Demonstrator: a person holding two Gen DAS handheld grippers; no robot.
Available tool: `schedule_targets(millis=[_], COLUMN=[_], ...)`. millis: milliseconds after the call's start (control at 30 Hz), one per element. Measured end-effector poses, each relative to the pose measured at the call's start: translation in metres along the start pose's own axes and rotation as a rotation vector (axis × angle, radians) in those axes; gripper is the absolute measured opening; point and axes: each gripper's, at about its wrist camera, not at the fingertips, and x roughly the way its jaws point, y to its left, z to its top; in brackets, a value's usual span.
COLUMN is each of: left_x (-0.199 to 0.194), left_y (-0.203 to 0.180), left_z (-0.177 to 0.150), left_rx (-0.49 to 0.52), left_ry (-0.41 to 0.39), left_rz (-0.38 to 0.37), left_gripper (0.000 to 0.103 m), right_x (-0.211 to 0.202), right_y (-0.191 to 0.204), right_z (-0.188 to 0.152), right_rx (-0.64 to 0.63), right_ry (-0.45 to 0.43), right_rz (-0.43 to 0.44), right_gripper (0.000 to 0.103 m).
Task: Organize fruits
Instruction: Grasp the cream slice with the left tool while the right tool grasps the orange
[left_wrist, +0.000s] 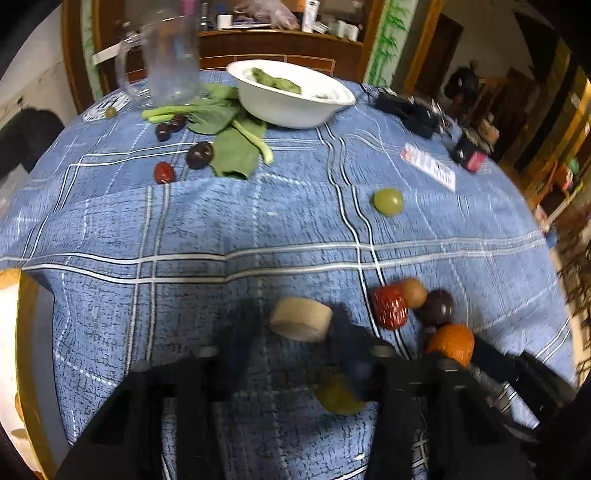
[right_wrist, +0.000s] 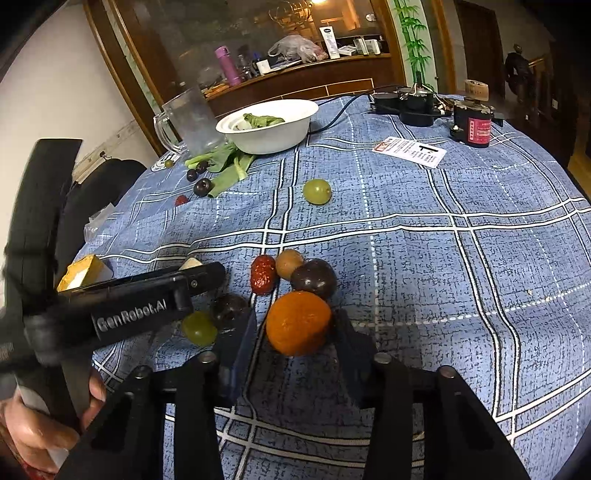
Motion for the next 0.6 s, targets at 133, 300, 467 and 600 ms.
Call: schedule_targets(millis=[133,300,467,600], left_x=[-0.011,-0.051,-0.105,-0.145], left_y=[-0.001,0.014,0.051,0.089], left_z=[-0.008,-0.023,-0.046,-0.076], left_rx=[-0.003,-0.041,-0.096,-0.169], left_ry=[-0.019,-0.063,-0.133,-0.225], left_rz=[0.000,-0.016,0.018,0.110], left_gripper=[0.032,0.032,0.032,0.032], right_x=[-0.001,-0.006,-0.009,-0.014], right_y=[-0.007,-0.011,-0.011,-0.007], right_z=[0.001,-0.001,-0.004,-0.008], right_rx=[0.027,0.059,0.073,0.058], right_ry=[0.001,-0.007,-0.009,-0.015], right_rz=[0.038,0.090,0.133,0.123], right_gripper=[0.038,0.038,0.038,0.038])
